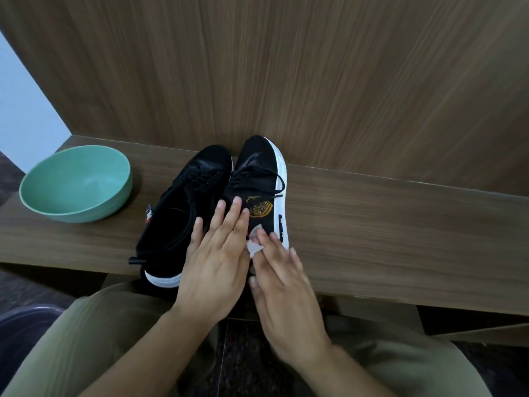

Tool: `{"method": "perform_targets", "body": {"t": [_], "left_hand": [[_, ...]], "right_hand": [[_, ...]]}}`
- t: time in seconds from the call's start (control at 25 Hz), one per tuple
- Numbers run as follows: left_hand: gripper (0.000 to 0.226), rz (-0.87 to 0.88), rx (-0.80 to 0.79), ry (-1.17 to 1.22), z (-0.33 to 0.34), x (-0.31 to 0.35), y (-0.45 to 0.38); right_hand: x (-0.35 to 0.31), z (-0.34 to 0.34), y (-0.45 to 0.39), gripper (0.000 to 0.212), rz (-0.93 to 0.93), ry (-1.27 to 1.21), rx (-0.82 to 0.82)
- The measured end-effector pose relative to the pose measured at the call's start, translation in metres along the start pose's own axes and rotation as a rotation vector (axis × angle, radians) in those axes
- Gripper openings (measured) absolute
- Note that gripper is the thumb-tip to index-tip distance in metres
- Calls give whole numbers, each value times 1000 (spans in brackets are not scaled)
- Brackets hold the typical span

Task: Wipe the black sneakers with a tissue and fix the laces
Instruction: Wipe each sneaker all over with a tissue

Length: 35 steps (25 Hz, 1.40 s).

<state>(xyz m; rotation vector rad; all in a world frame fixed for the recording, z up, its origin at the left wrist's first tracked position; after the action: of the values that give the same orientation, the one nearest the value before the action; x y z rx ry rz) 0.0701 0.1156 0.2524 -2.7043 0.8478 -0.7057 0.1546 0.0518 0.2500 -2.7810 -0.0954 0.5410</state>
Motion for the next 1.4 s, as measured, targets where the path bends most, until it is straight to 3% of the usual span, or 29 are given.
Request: {"method": "perform_targets", "body": {"t": [0.12,0.2,0.32,0.44,0.56,0.8,0.96,1.08,1.28,1.4], "left_hand": [[70,16,-8,-29,-4,6,-1],[74,22,-14,-60,-5,8,0],[76,9,-21,-57,-5,7,-1],[76,2,-15,-23,-5,6,-2],[76,-4,-20,-9,-5,4,-2],[76,19,-60,-7,-4,15,-5],[81,-38,-61,98,-8,14,-5],[86,-44,-79,125,-6,16,-6],[88,-40,-108,121,-1,26,-8],[88,-59,-126,122,3,28,-10]], "right_hand": [[25,-11,-47,45,28,116,53],[50,-21,-76,36,151,24,111],[51,-32,-40,35,226,-199,206],[18,-29,2,21,111,-225,169],[16,-27,-14,15,80,-265,195],[59,-27,-81,9,421,-399,234],[26,-30,-44,15,240,-237,194],[15,-30,-28,21,119,-250,162],[68,-21,-85,21,447,-286,175],[72,-25,-60,18,457,-253,116]]}}
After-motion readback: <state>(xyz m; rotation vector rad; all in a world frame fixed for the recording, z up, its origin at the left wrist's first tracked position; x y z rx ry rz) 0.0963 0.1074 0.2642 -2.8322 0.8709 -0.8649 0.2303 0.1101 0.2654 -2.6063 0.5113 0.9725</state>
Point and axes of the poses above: each hand's wrist, its own y-axis away from the middle knuckle, its own z-axis out of the palm, x = y × z, the point moved 8 cm from there along -y, towards the middle knuckle, and after that the axes turned 5 degrees about z, right-handed, at the moved point
